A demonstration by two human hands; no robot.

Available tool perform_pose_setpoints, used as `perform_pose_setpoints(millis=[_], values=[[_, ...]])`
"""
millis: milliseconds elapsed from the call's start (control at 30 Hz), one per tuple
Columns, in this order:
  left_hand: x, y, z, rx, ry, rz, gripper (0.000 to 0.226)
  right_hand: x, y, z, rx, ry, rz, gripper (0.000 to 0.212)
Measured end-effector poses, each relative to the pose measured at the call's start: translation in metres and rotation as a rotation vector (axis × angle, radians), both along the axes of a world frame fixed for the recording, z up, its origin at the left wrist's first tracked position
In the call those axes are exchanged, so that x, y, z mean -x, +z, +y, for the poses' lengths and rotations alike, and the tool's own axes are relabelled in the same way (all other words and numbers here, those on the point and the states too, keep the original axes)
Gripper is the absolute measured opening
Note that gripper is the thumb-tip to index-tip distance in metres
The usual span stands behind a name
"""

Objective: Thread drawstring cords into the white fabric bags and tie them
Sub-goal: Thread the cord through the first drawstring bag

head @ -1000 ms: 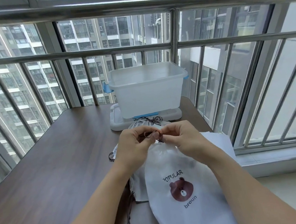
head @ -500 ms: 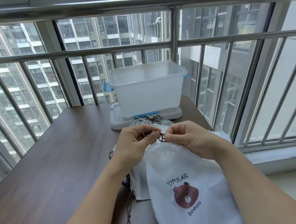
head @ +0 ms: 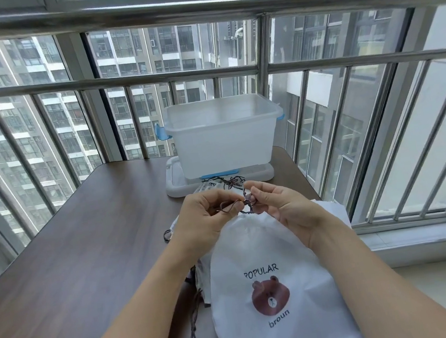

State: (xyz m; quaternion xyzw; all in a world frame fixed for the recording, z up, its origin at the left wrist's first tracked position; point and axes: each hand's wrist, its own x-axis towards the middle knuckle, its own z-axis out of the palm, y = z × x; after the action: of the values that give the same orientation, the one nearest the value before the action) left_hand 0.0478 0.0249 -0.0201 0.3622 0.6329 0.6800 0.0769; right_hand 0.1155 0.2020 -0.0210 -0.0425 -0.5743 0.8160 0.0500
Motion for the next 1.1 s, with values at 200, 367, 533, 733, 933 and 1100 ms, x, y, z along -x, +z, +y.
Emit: perform_pose_setpoints(millis=[200, 367, 533, 733, 933, 1100], values=[[0.0, 0.001, -0.002, -0.007, 0.018, 0.035, 0.019, -0.008, 0.004, 0.005, 0.18, 0.25, -0.155, 0.051], [-0.001, -0.001, -0.002, 0.016, 0.001, 0.085, 0.011, -0.009, 0.008, 0.001, 0.121, 0.287, -0.235, 0.065], [-0.001, -0.001, -0.001, 0.053, 0.015, 0.106, 0.017, -0.01, 0.012, -0.005, -0.285, 0.115, -0.035, 0.045], [-0.001, -0.001, 0.0, 0.036, 0.031, -0.211, 0.007, -0.01, 0.013, -0.011, -0.565, -0.026, 0.156, 0.015], [0.0, -0.003, 0.0, 0.099, 0.054, -0.286, 0.011, -0.008, 0.01, -0.005, -0.81, -0.018, 0.162, 0.005], [0.001, -0.001, -0.001, 0.048, 0.068, -0.334, 0.029, -0.006, 0.008, -0.007, -0.926, -0.046, 0.19, 0.006]])
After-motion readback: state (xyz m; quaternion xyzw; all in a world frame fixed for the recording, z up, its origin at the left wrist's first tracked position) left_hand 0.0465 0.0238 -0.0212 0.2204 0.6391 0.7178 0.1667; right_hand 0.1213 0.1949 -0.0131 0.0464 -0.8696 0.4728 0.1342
